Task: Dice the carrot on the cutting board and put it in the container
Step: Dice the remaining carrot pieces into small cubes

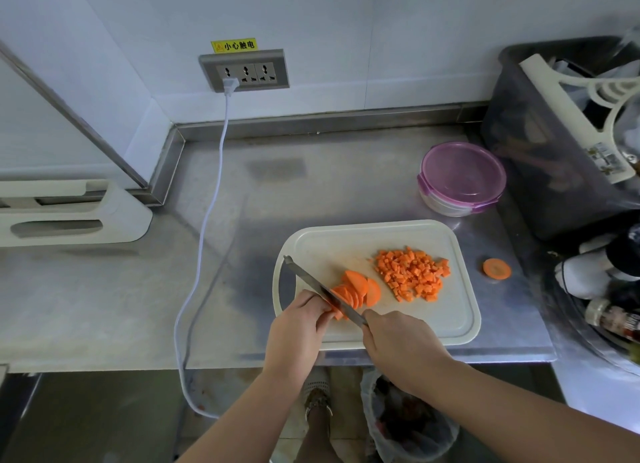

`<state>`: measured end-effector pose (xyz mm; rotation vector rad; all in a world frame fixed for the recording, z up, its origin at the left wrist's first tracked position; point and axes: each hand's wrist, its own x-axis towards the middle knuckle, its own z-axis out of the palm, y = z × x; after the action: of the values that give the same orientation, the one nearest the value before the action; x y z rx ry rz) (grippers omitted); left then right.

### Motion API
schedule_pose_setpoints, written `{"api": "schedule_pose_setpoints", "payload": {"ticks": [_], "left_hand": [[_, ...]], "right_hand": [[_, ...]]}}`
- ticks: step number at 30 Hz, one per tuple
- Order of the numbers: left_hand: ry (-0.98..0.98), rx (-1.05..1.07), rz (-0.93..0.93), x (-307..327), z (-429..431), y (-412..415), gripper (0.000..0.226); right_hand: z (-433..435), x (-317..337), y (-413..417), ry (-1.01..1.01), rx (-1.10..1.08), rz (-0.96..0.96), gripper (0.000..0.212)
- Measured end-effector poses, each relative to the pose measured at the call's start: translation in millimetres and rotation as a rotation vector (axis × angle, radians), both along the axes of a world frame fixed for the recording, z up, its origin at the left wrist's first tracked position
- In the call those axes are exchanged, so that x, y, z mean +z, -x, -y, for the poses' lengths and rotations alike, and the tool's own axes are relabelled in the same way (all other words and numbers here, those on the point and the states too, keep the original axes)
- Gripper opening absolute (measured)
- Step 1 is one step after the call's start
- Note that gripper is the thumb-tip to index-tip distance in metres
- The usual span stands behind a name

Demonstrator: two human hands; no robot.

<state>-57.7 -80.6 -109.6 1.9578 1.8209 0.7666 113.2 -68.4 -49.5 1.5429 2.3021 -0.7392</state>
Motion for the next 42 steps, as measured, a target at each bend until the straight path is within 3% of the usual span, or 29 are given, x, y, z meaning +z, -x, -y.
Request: {"api": "schedule_pose_setpoints", "payload": {"ticks": [20,31,39,42], "left_hand": [[0.097,-0.003,0.024,5,-1,-2,0.005],[0.111,0.0,0.038,3,-1,-1,0.008],[0.106,-0.014,0.024,5,0,-1,0.008],[0.102,-0.011,0.018,5,0,0,0.0]], "right_hand": [[2,1,2,0.011,0.016,0.038,0.02],[1,-17,7,0.009,0.021,0.044,0.03],[-4,-22,4,0.084,-0.142,-0.096,0.021],[-8,-22,1,0.162,-0.214,-0.173,0.03]]}}
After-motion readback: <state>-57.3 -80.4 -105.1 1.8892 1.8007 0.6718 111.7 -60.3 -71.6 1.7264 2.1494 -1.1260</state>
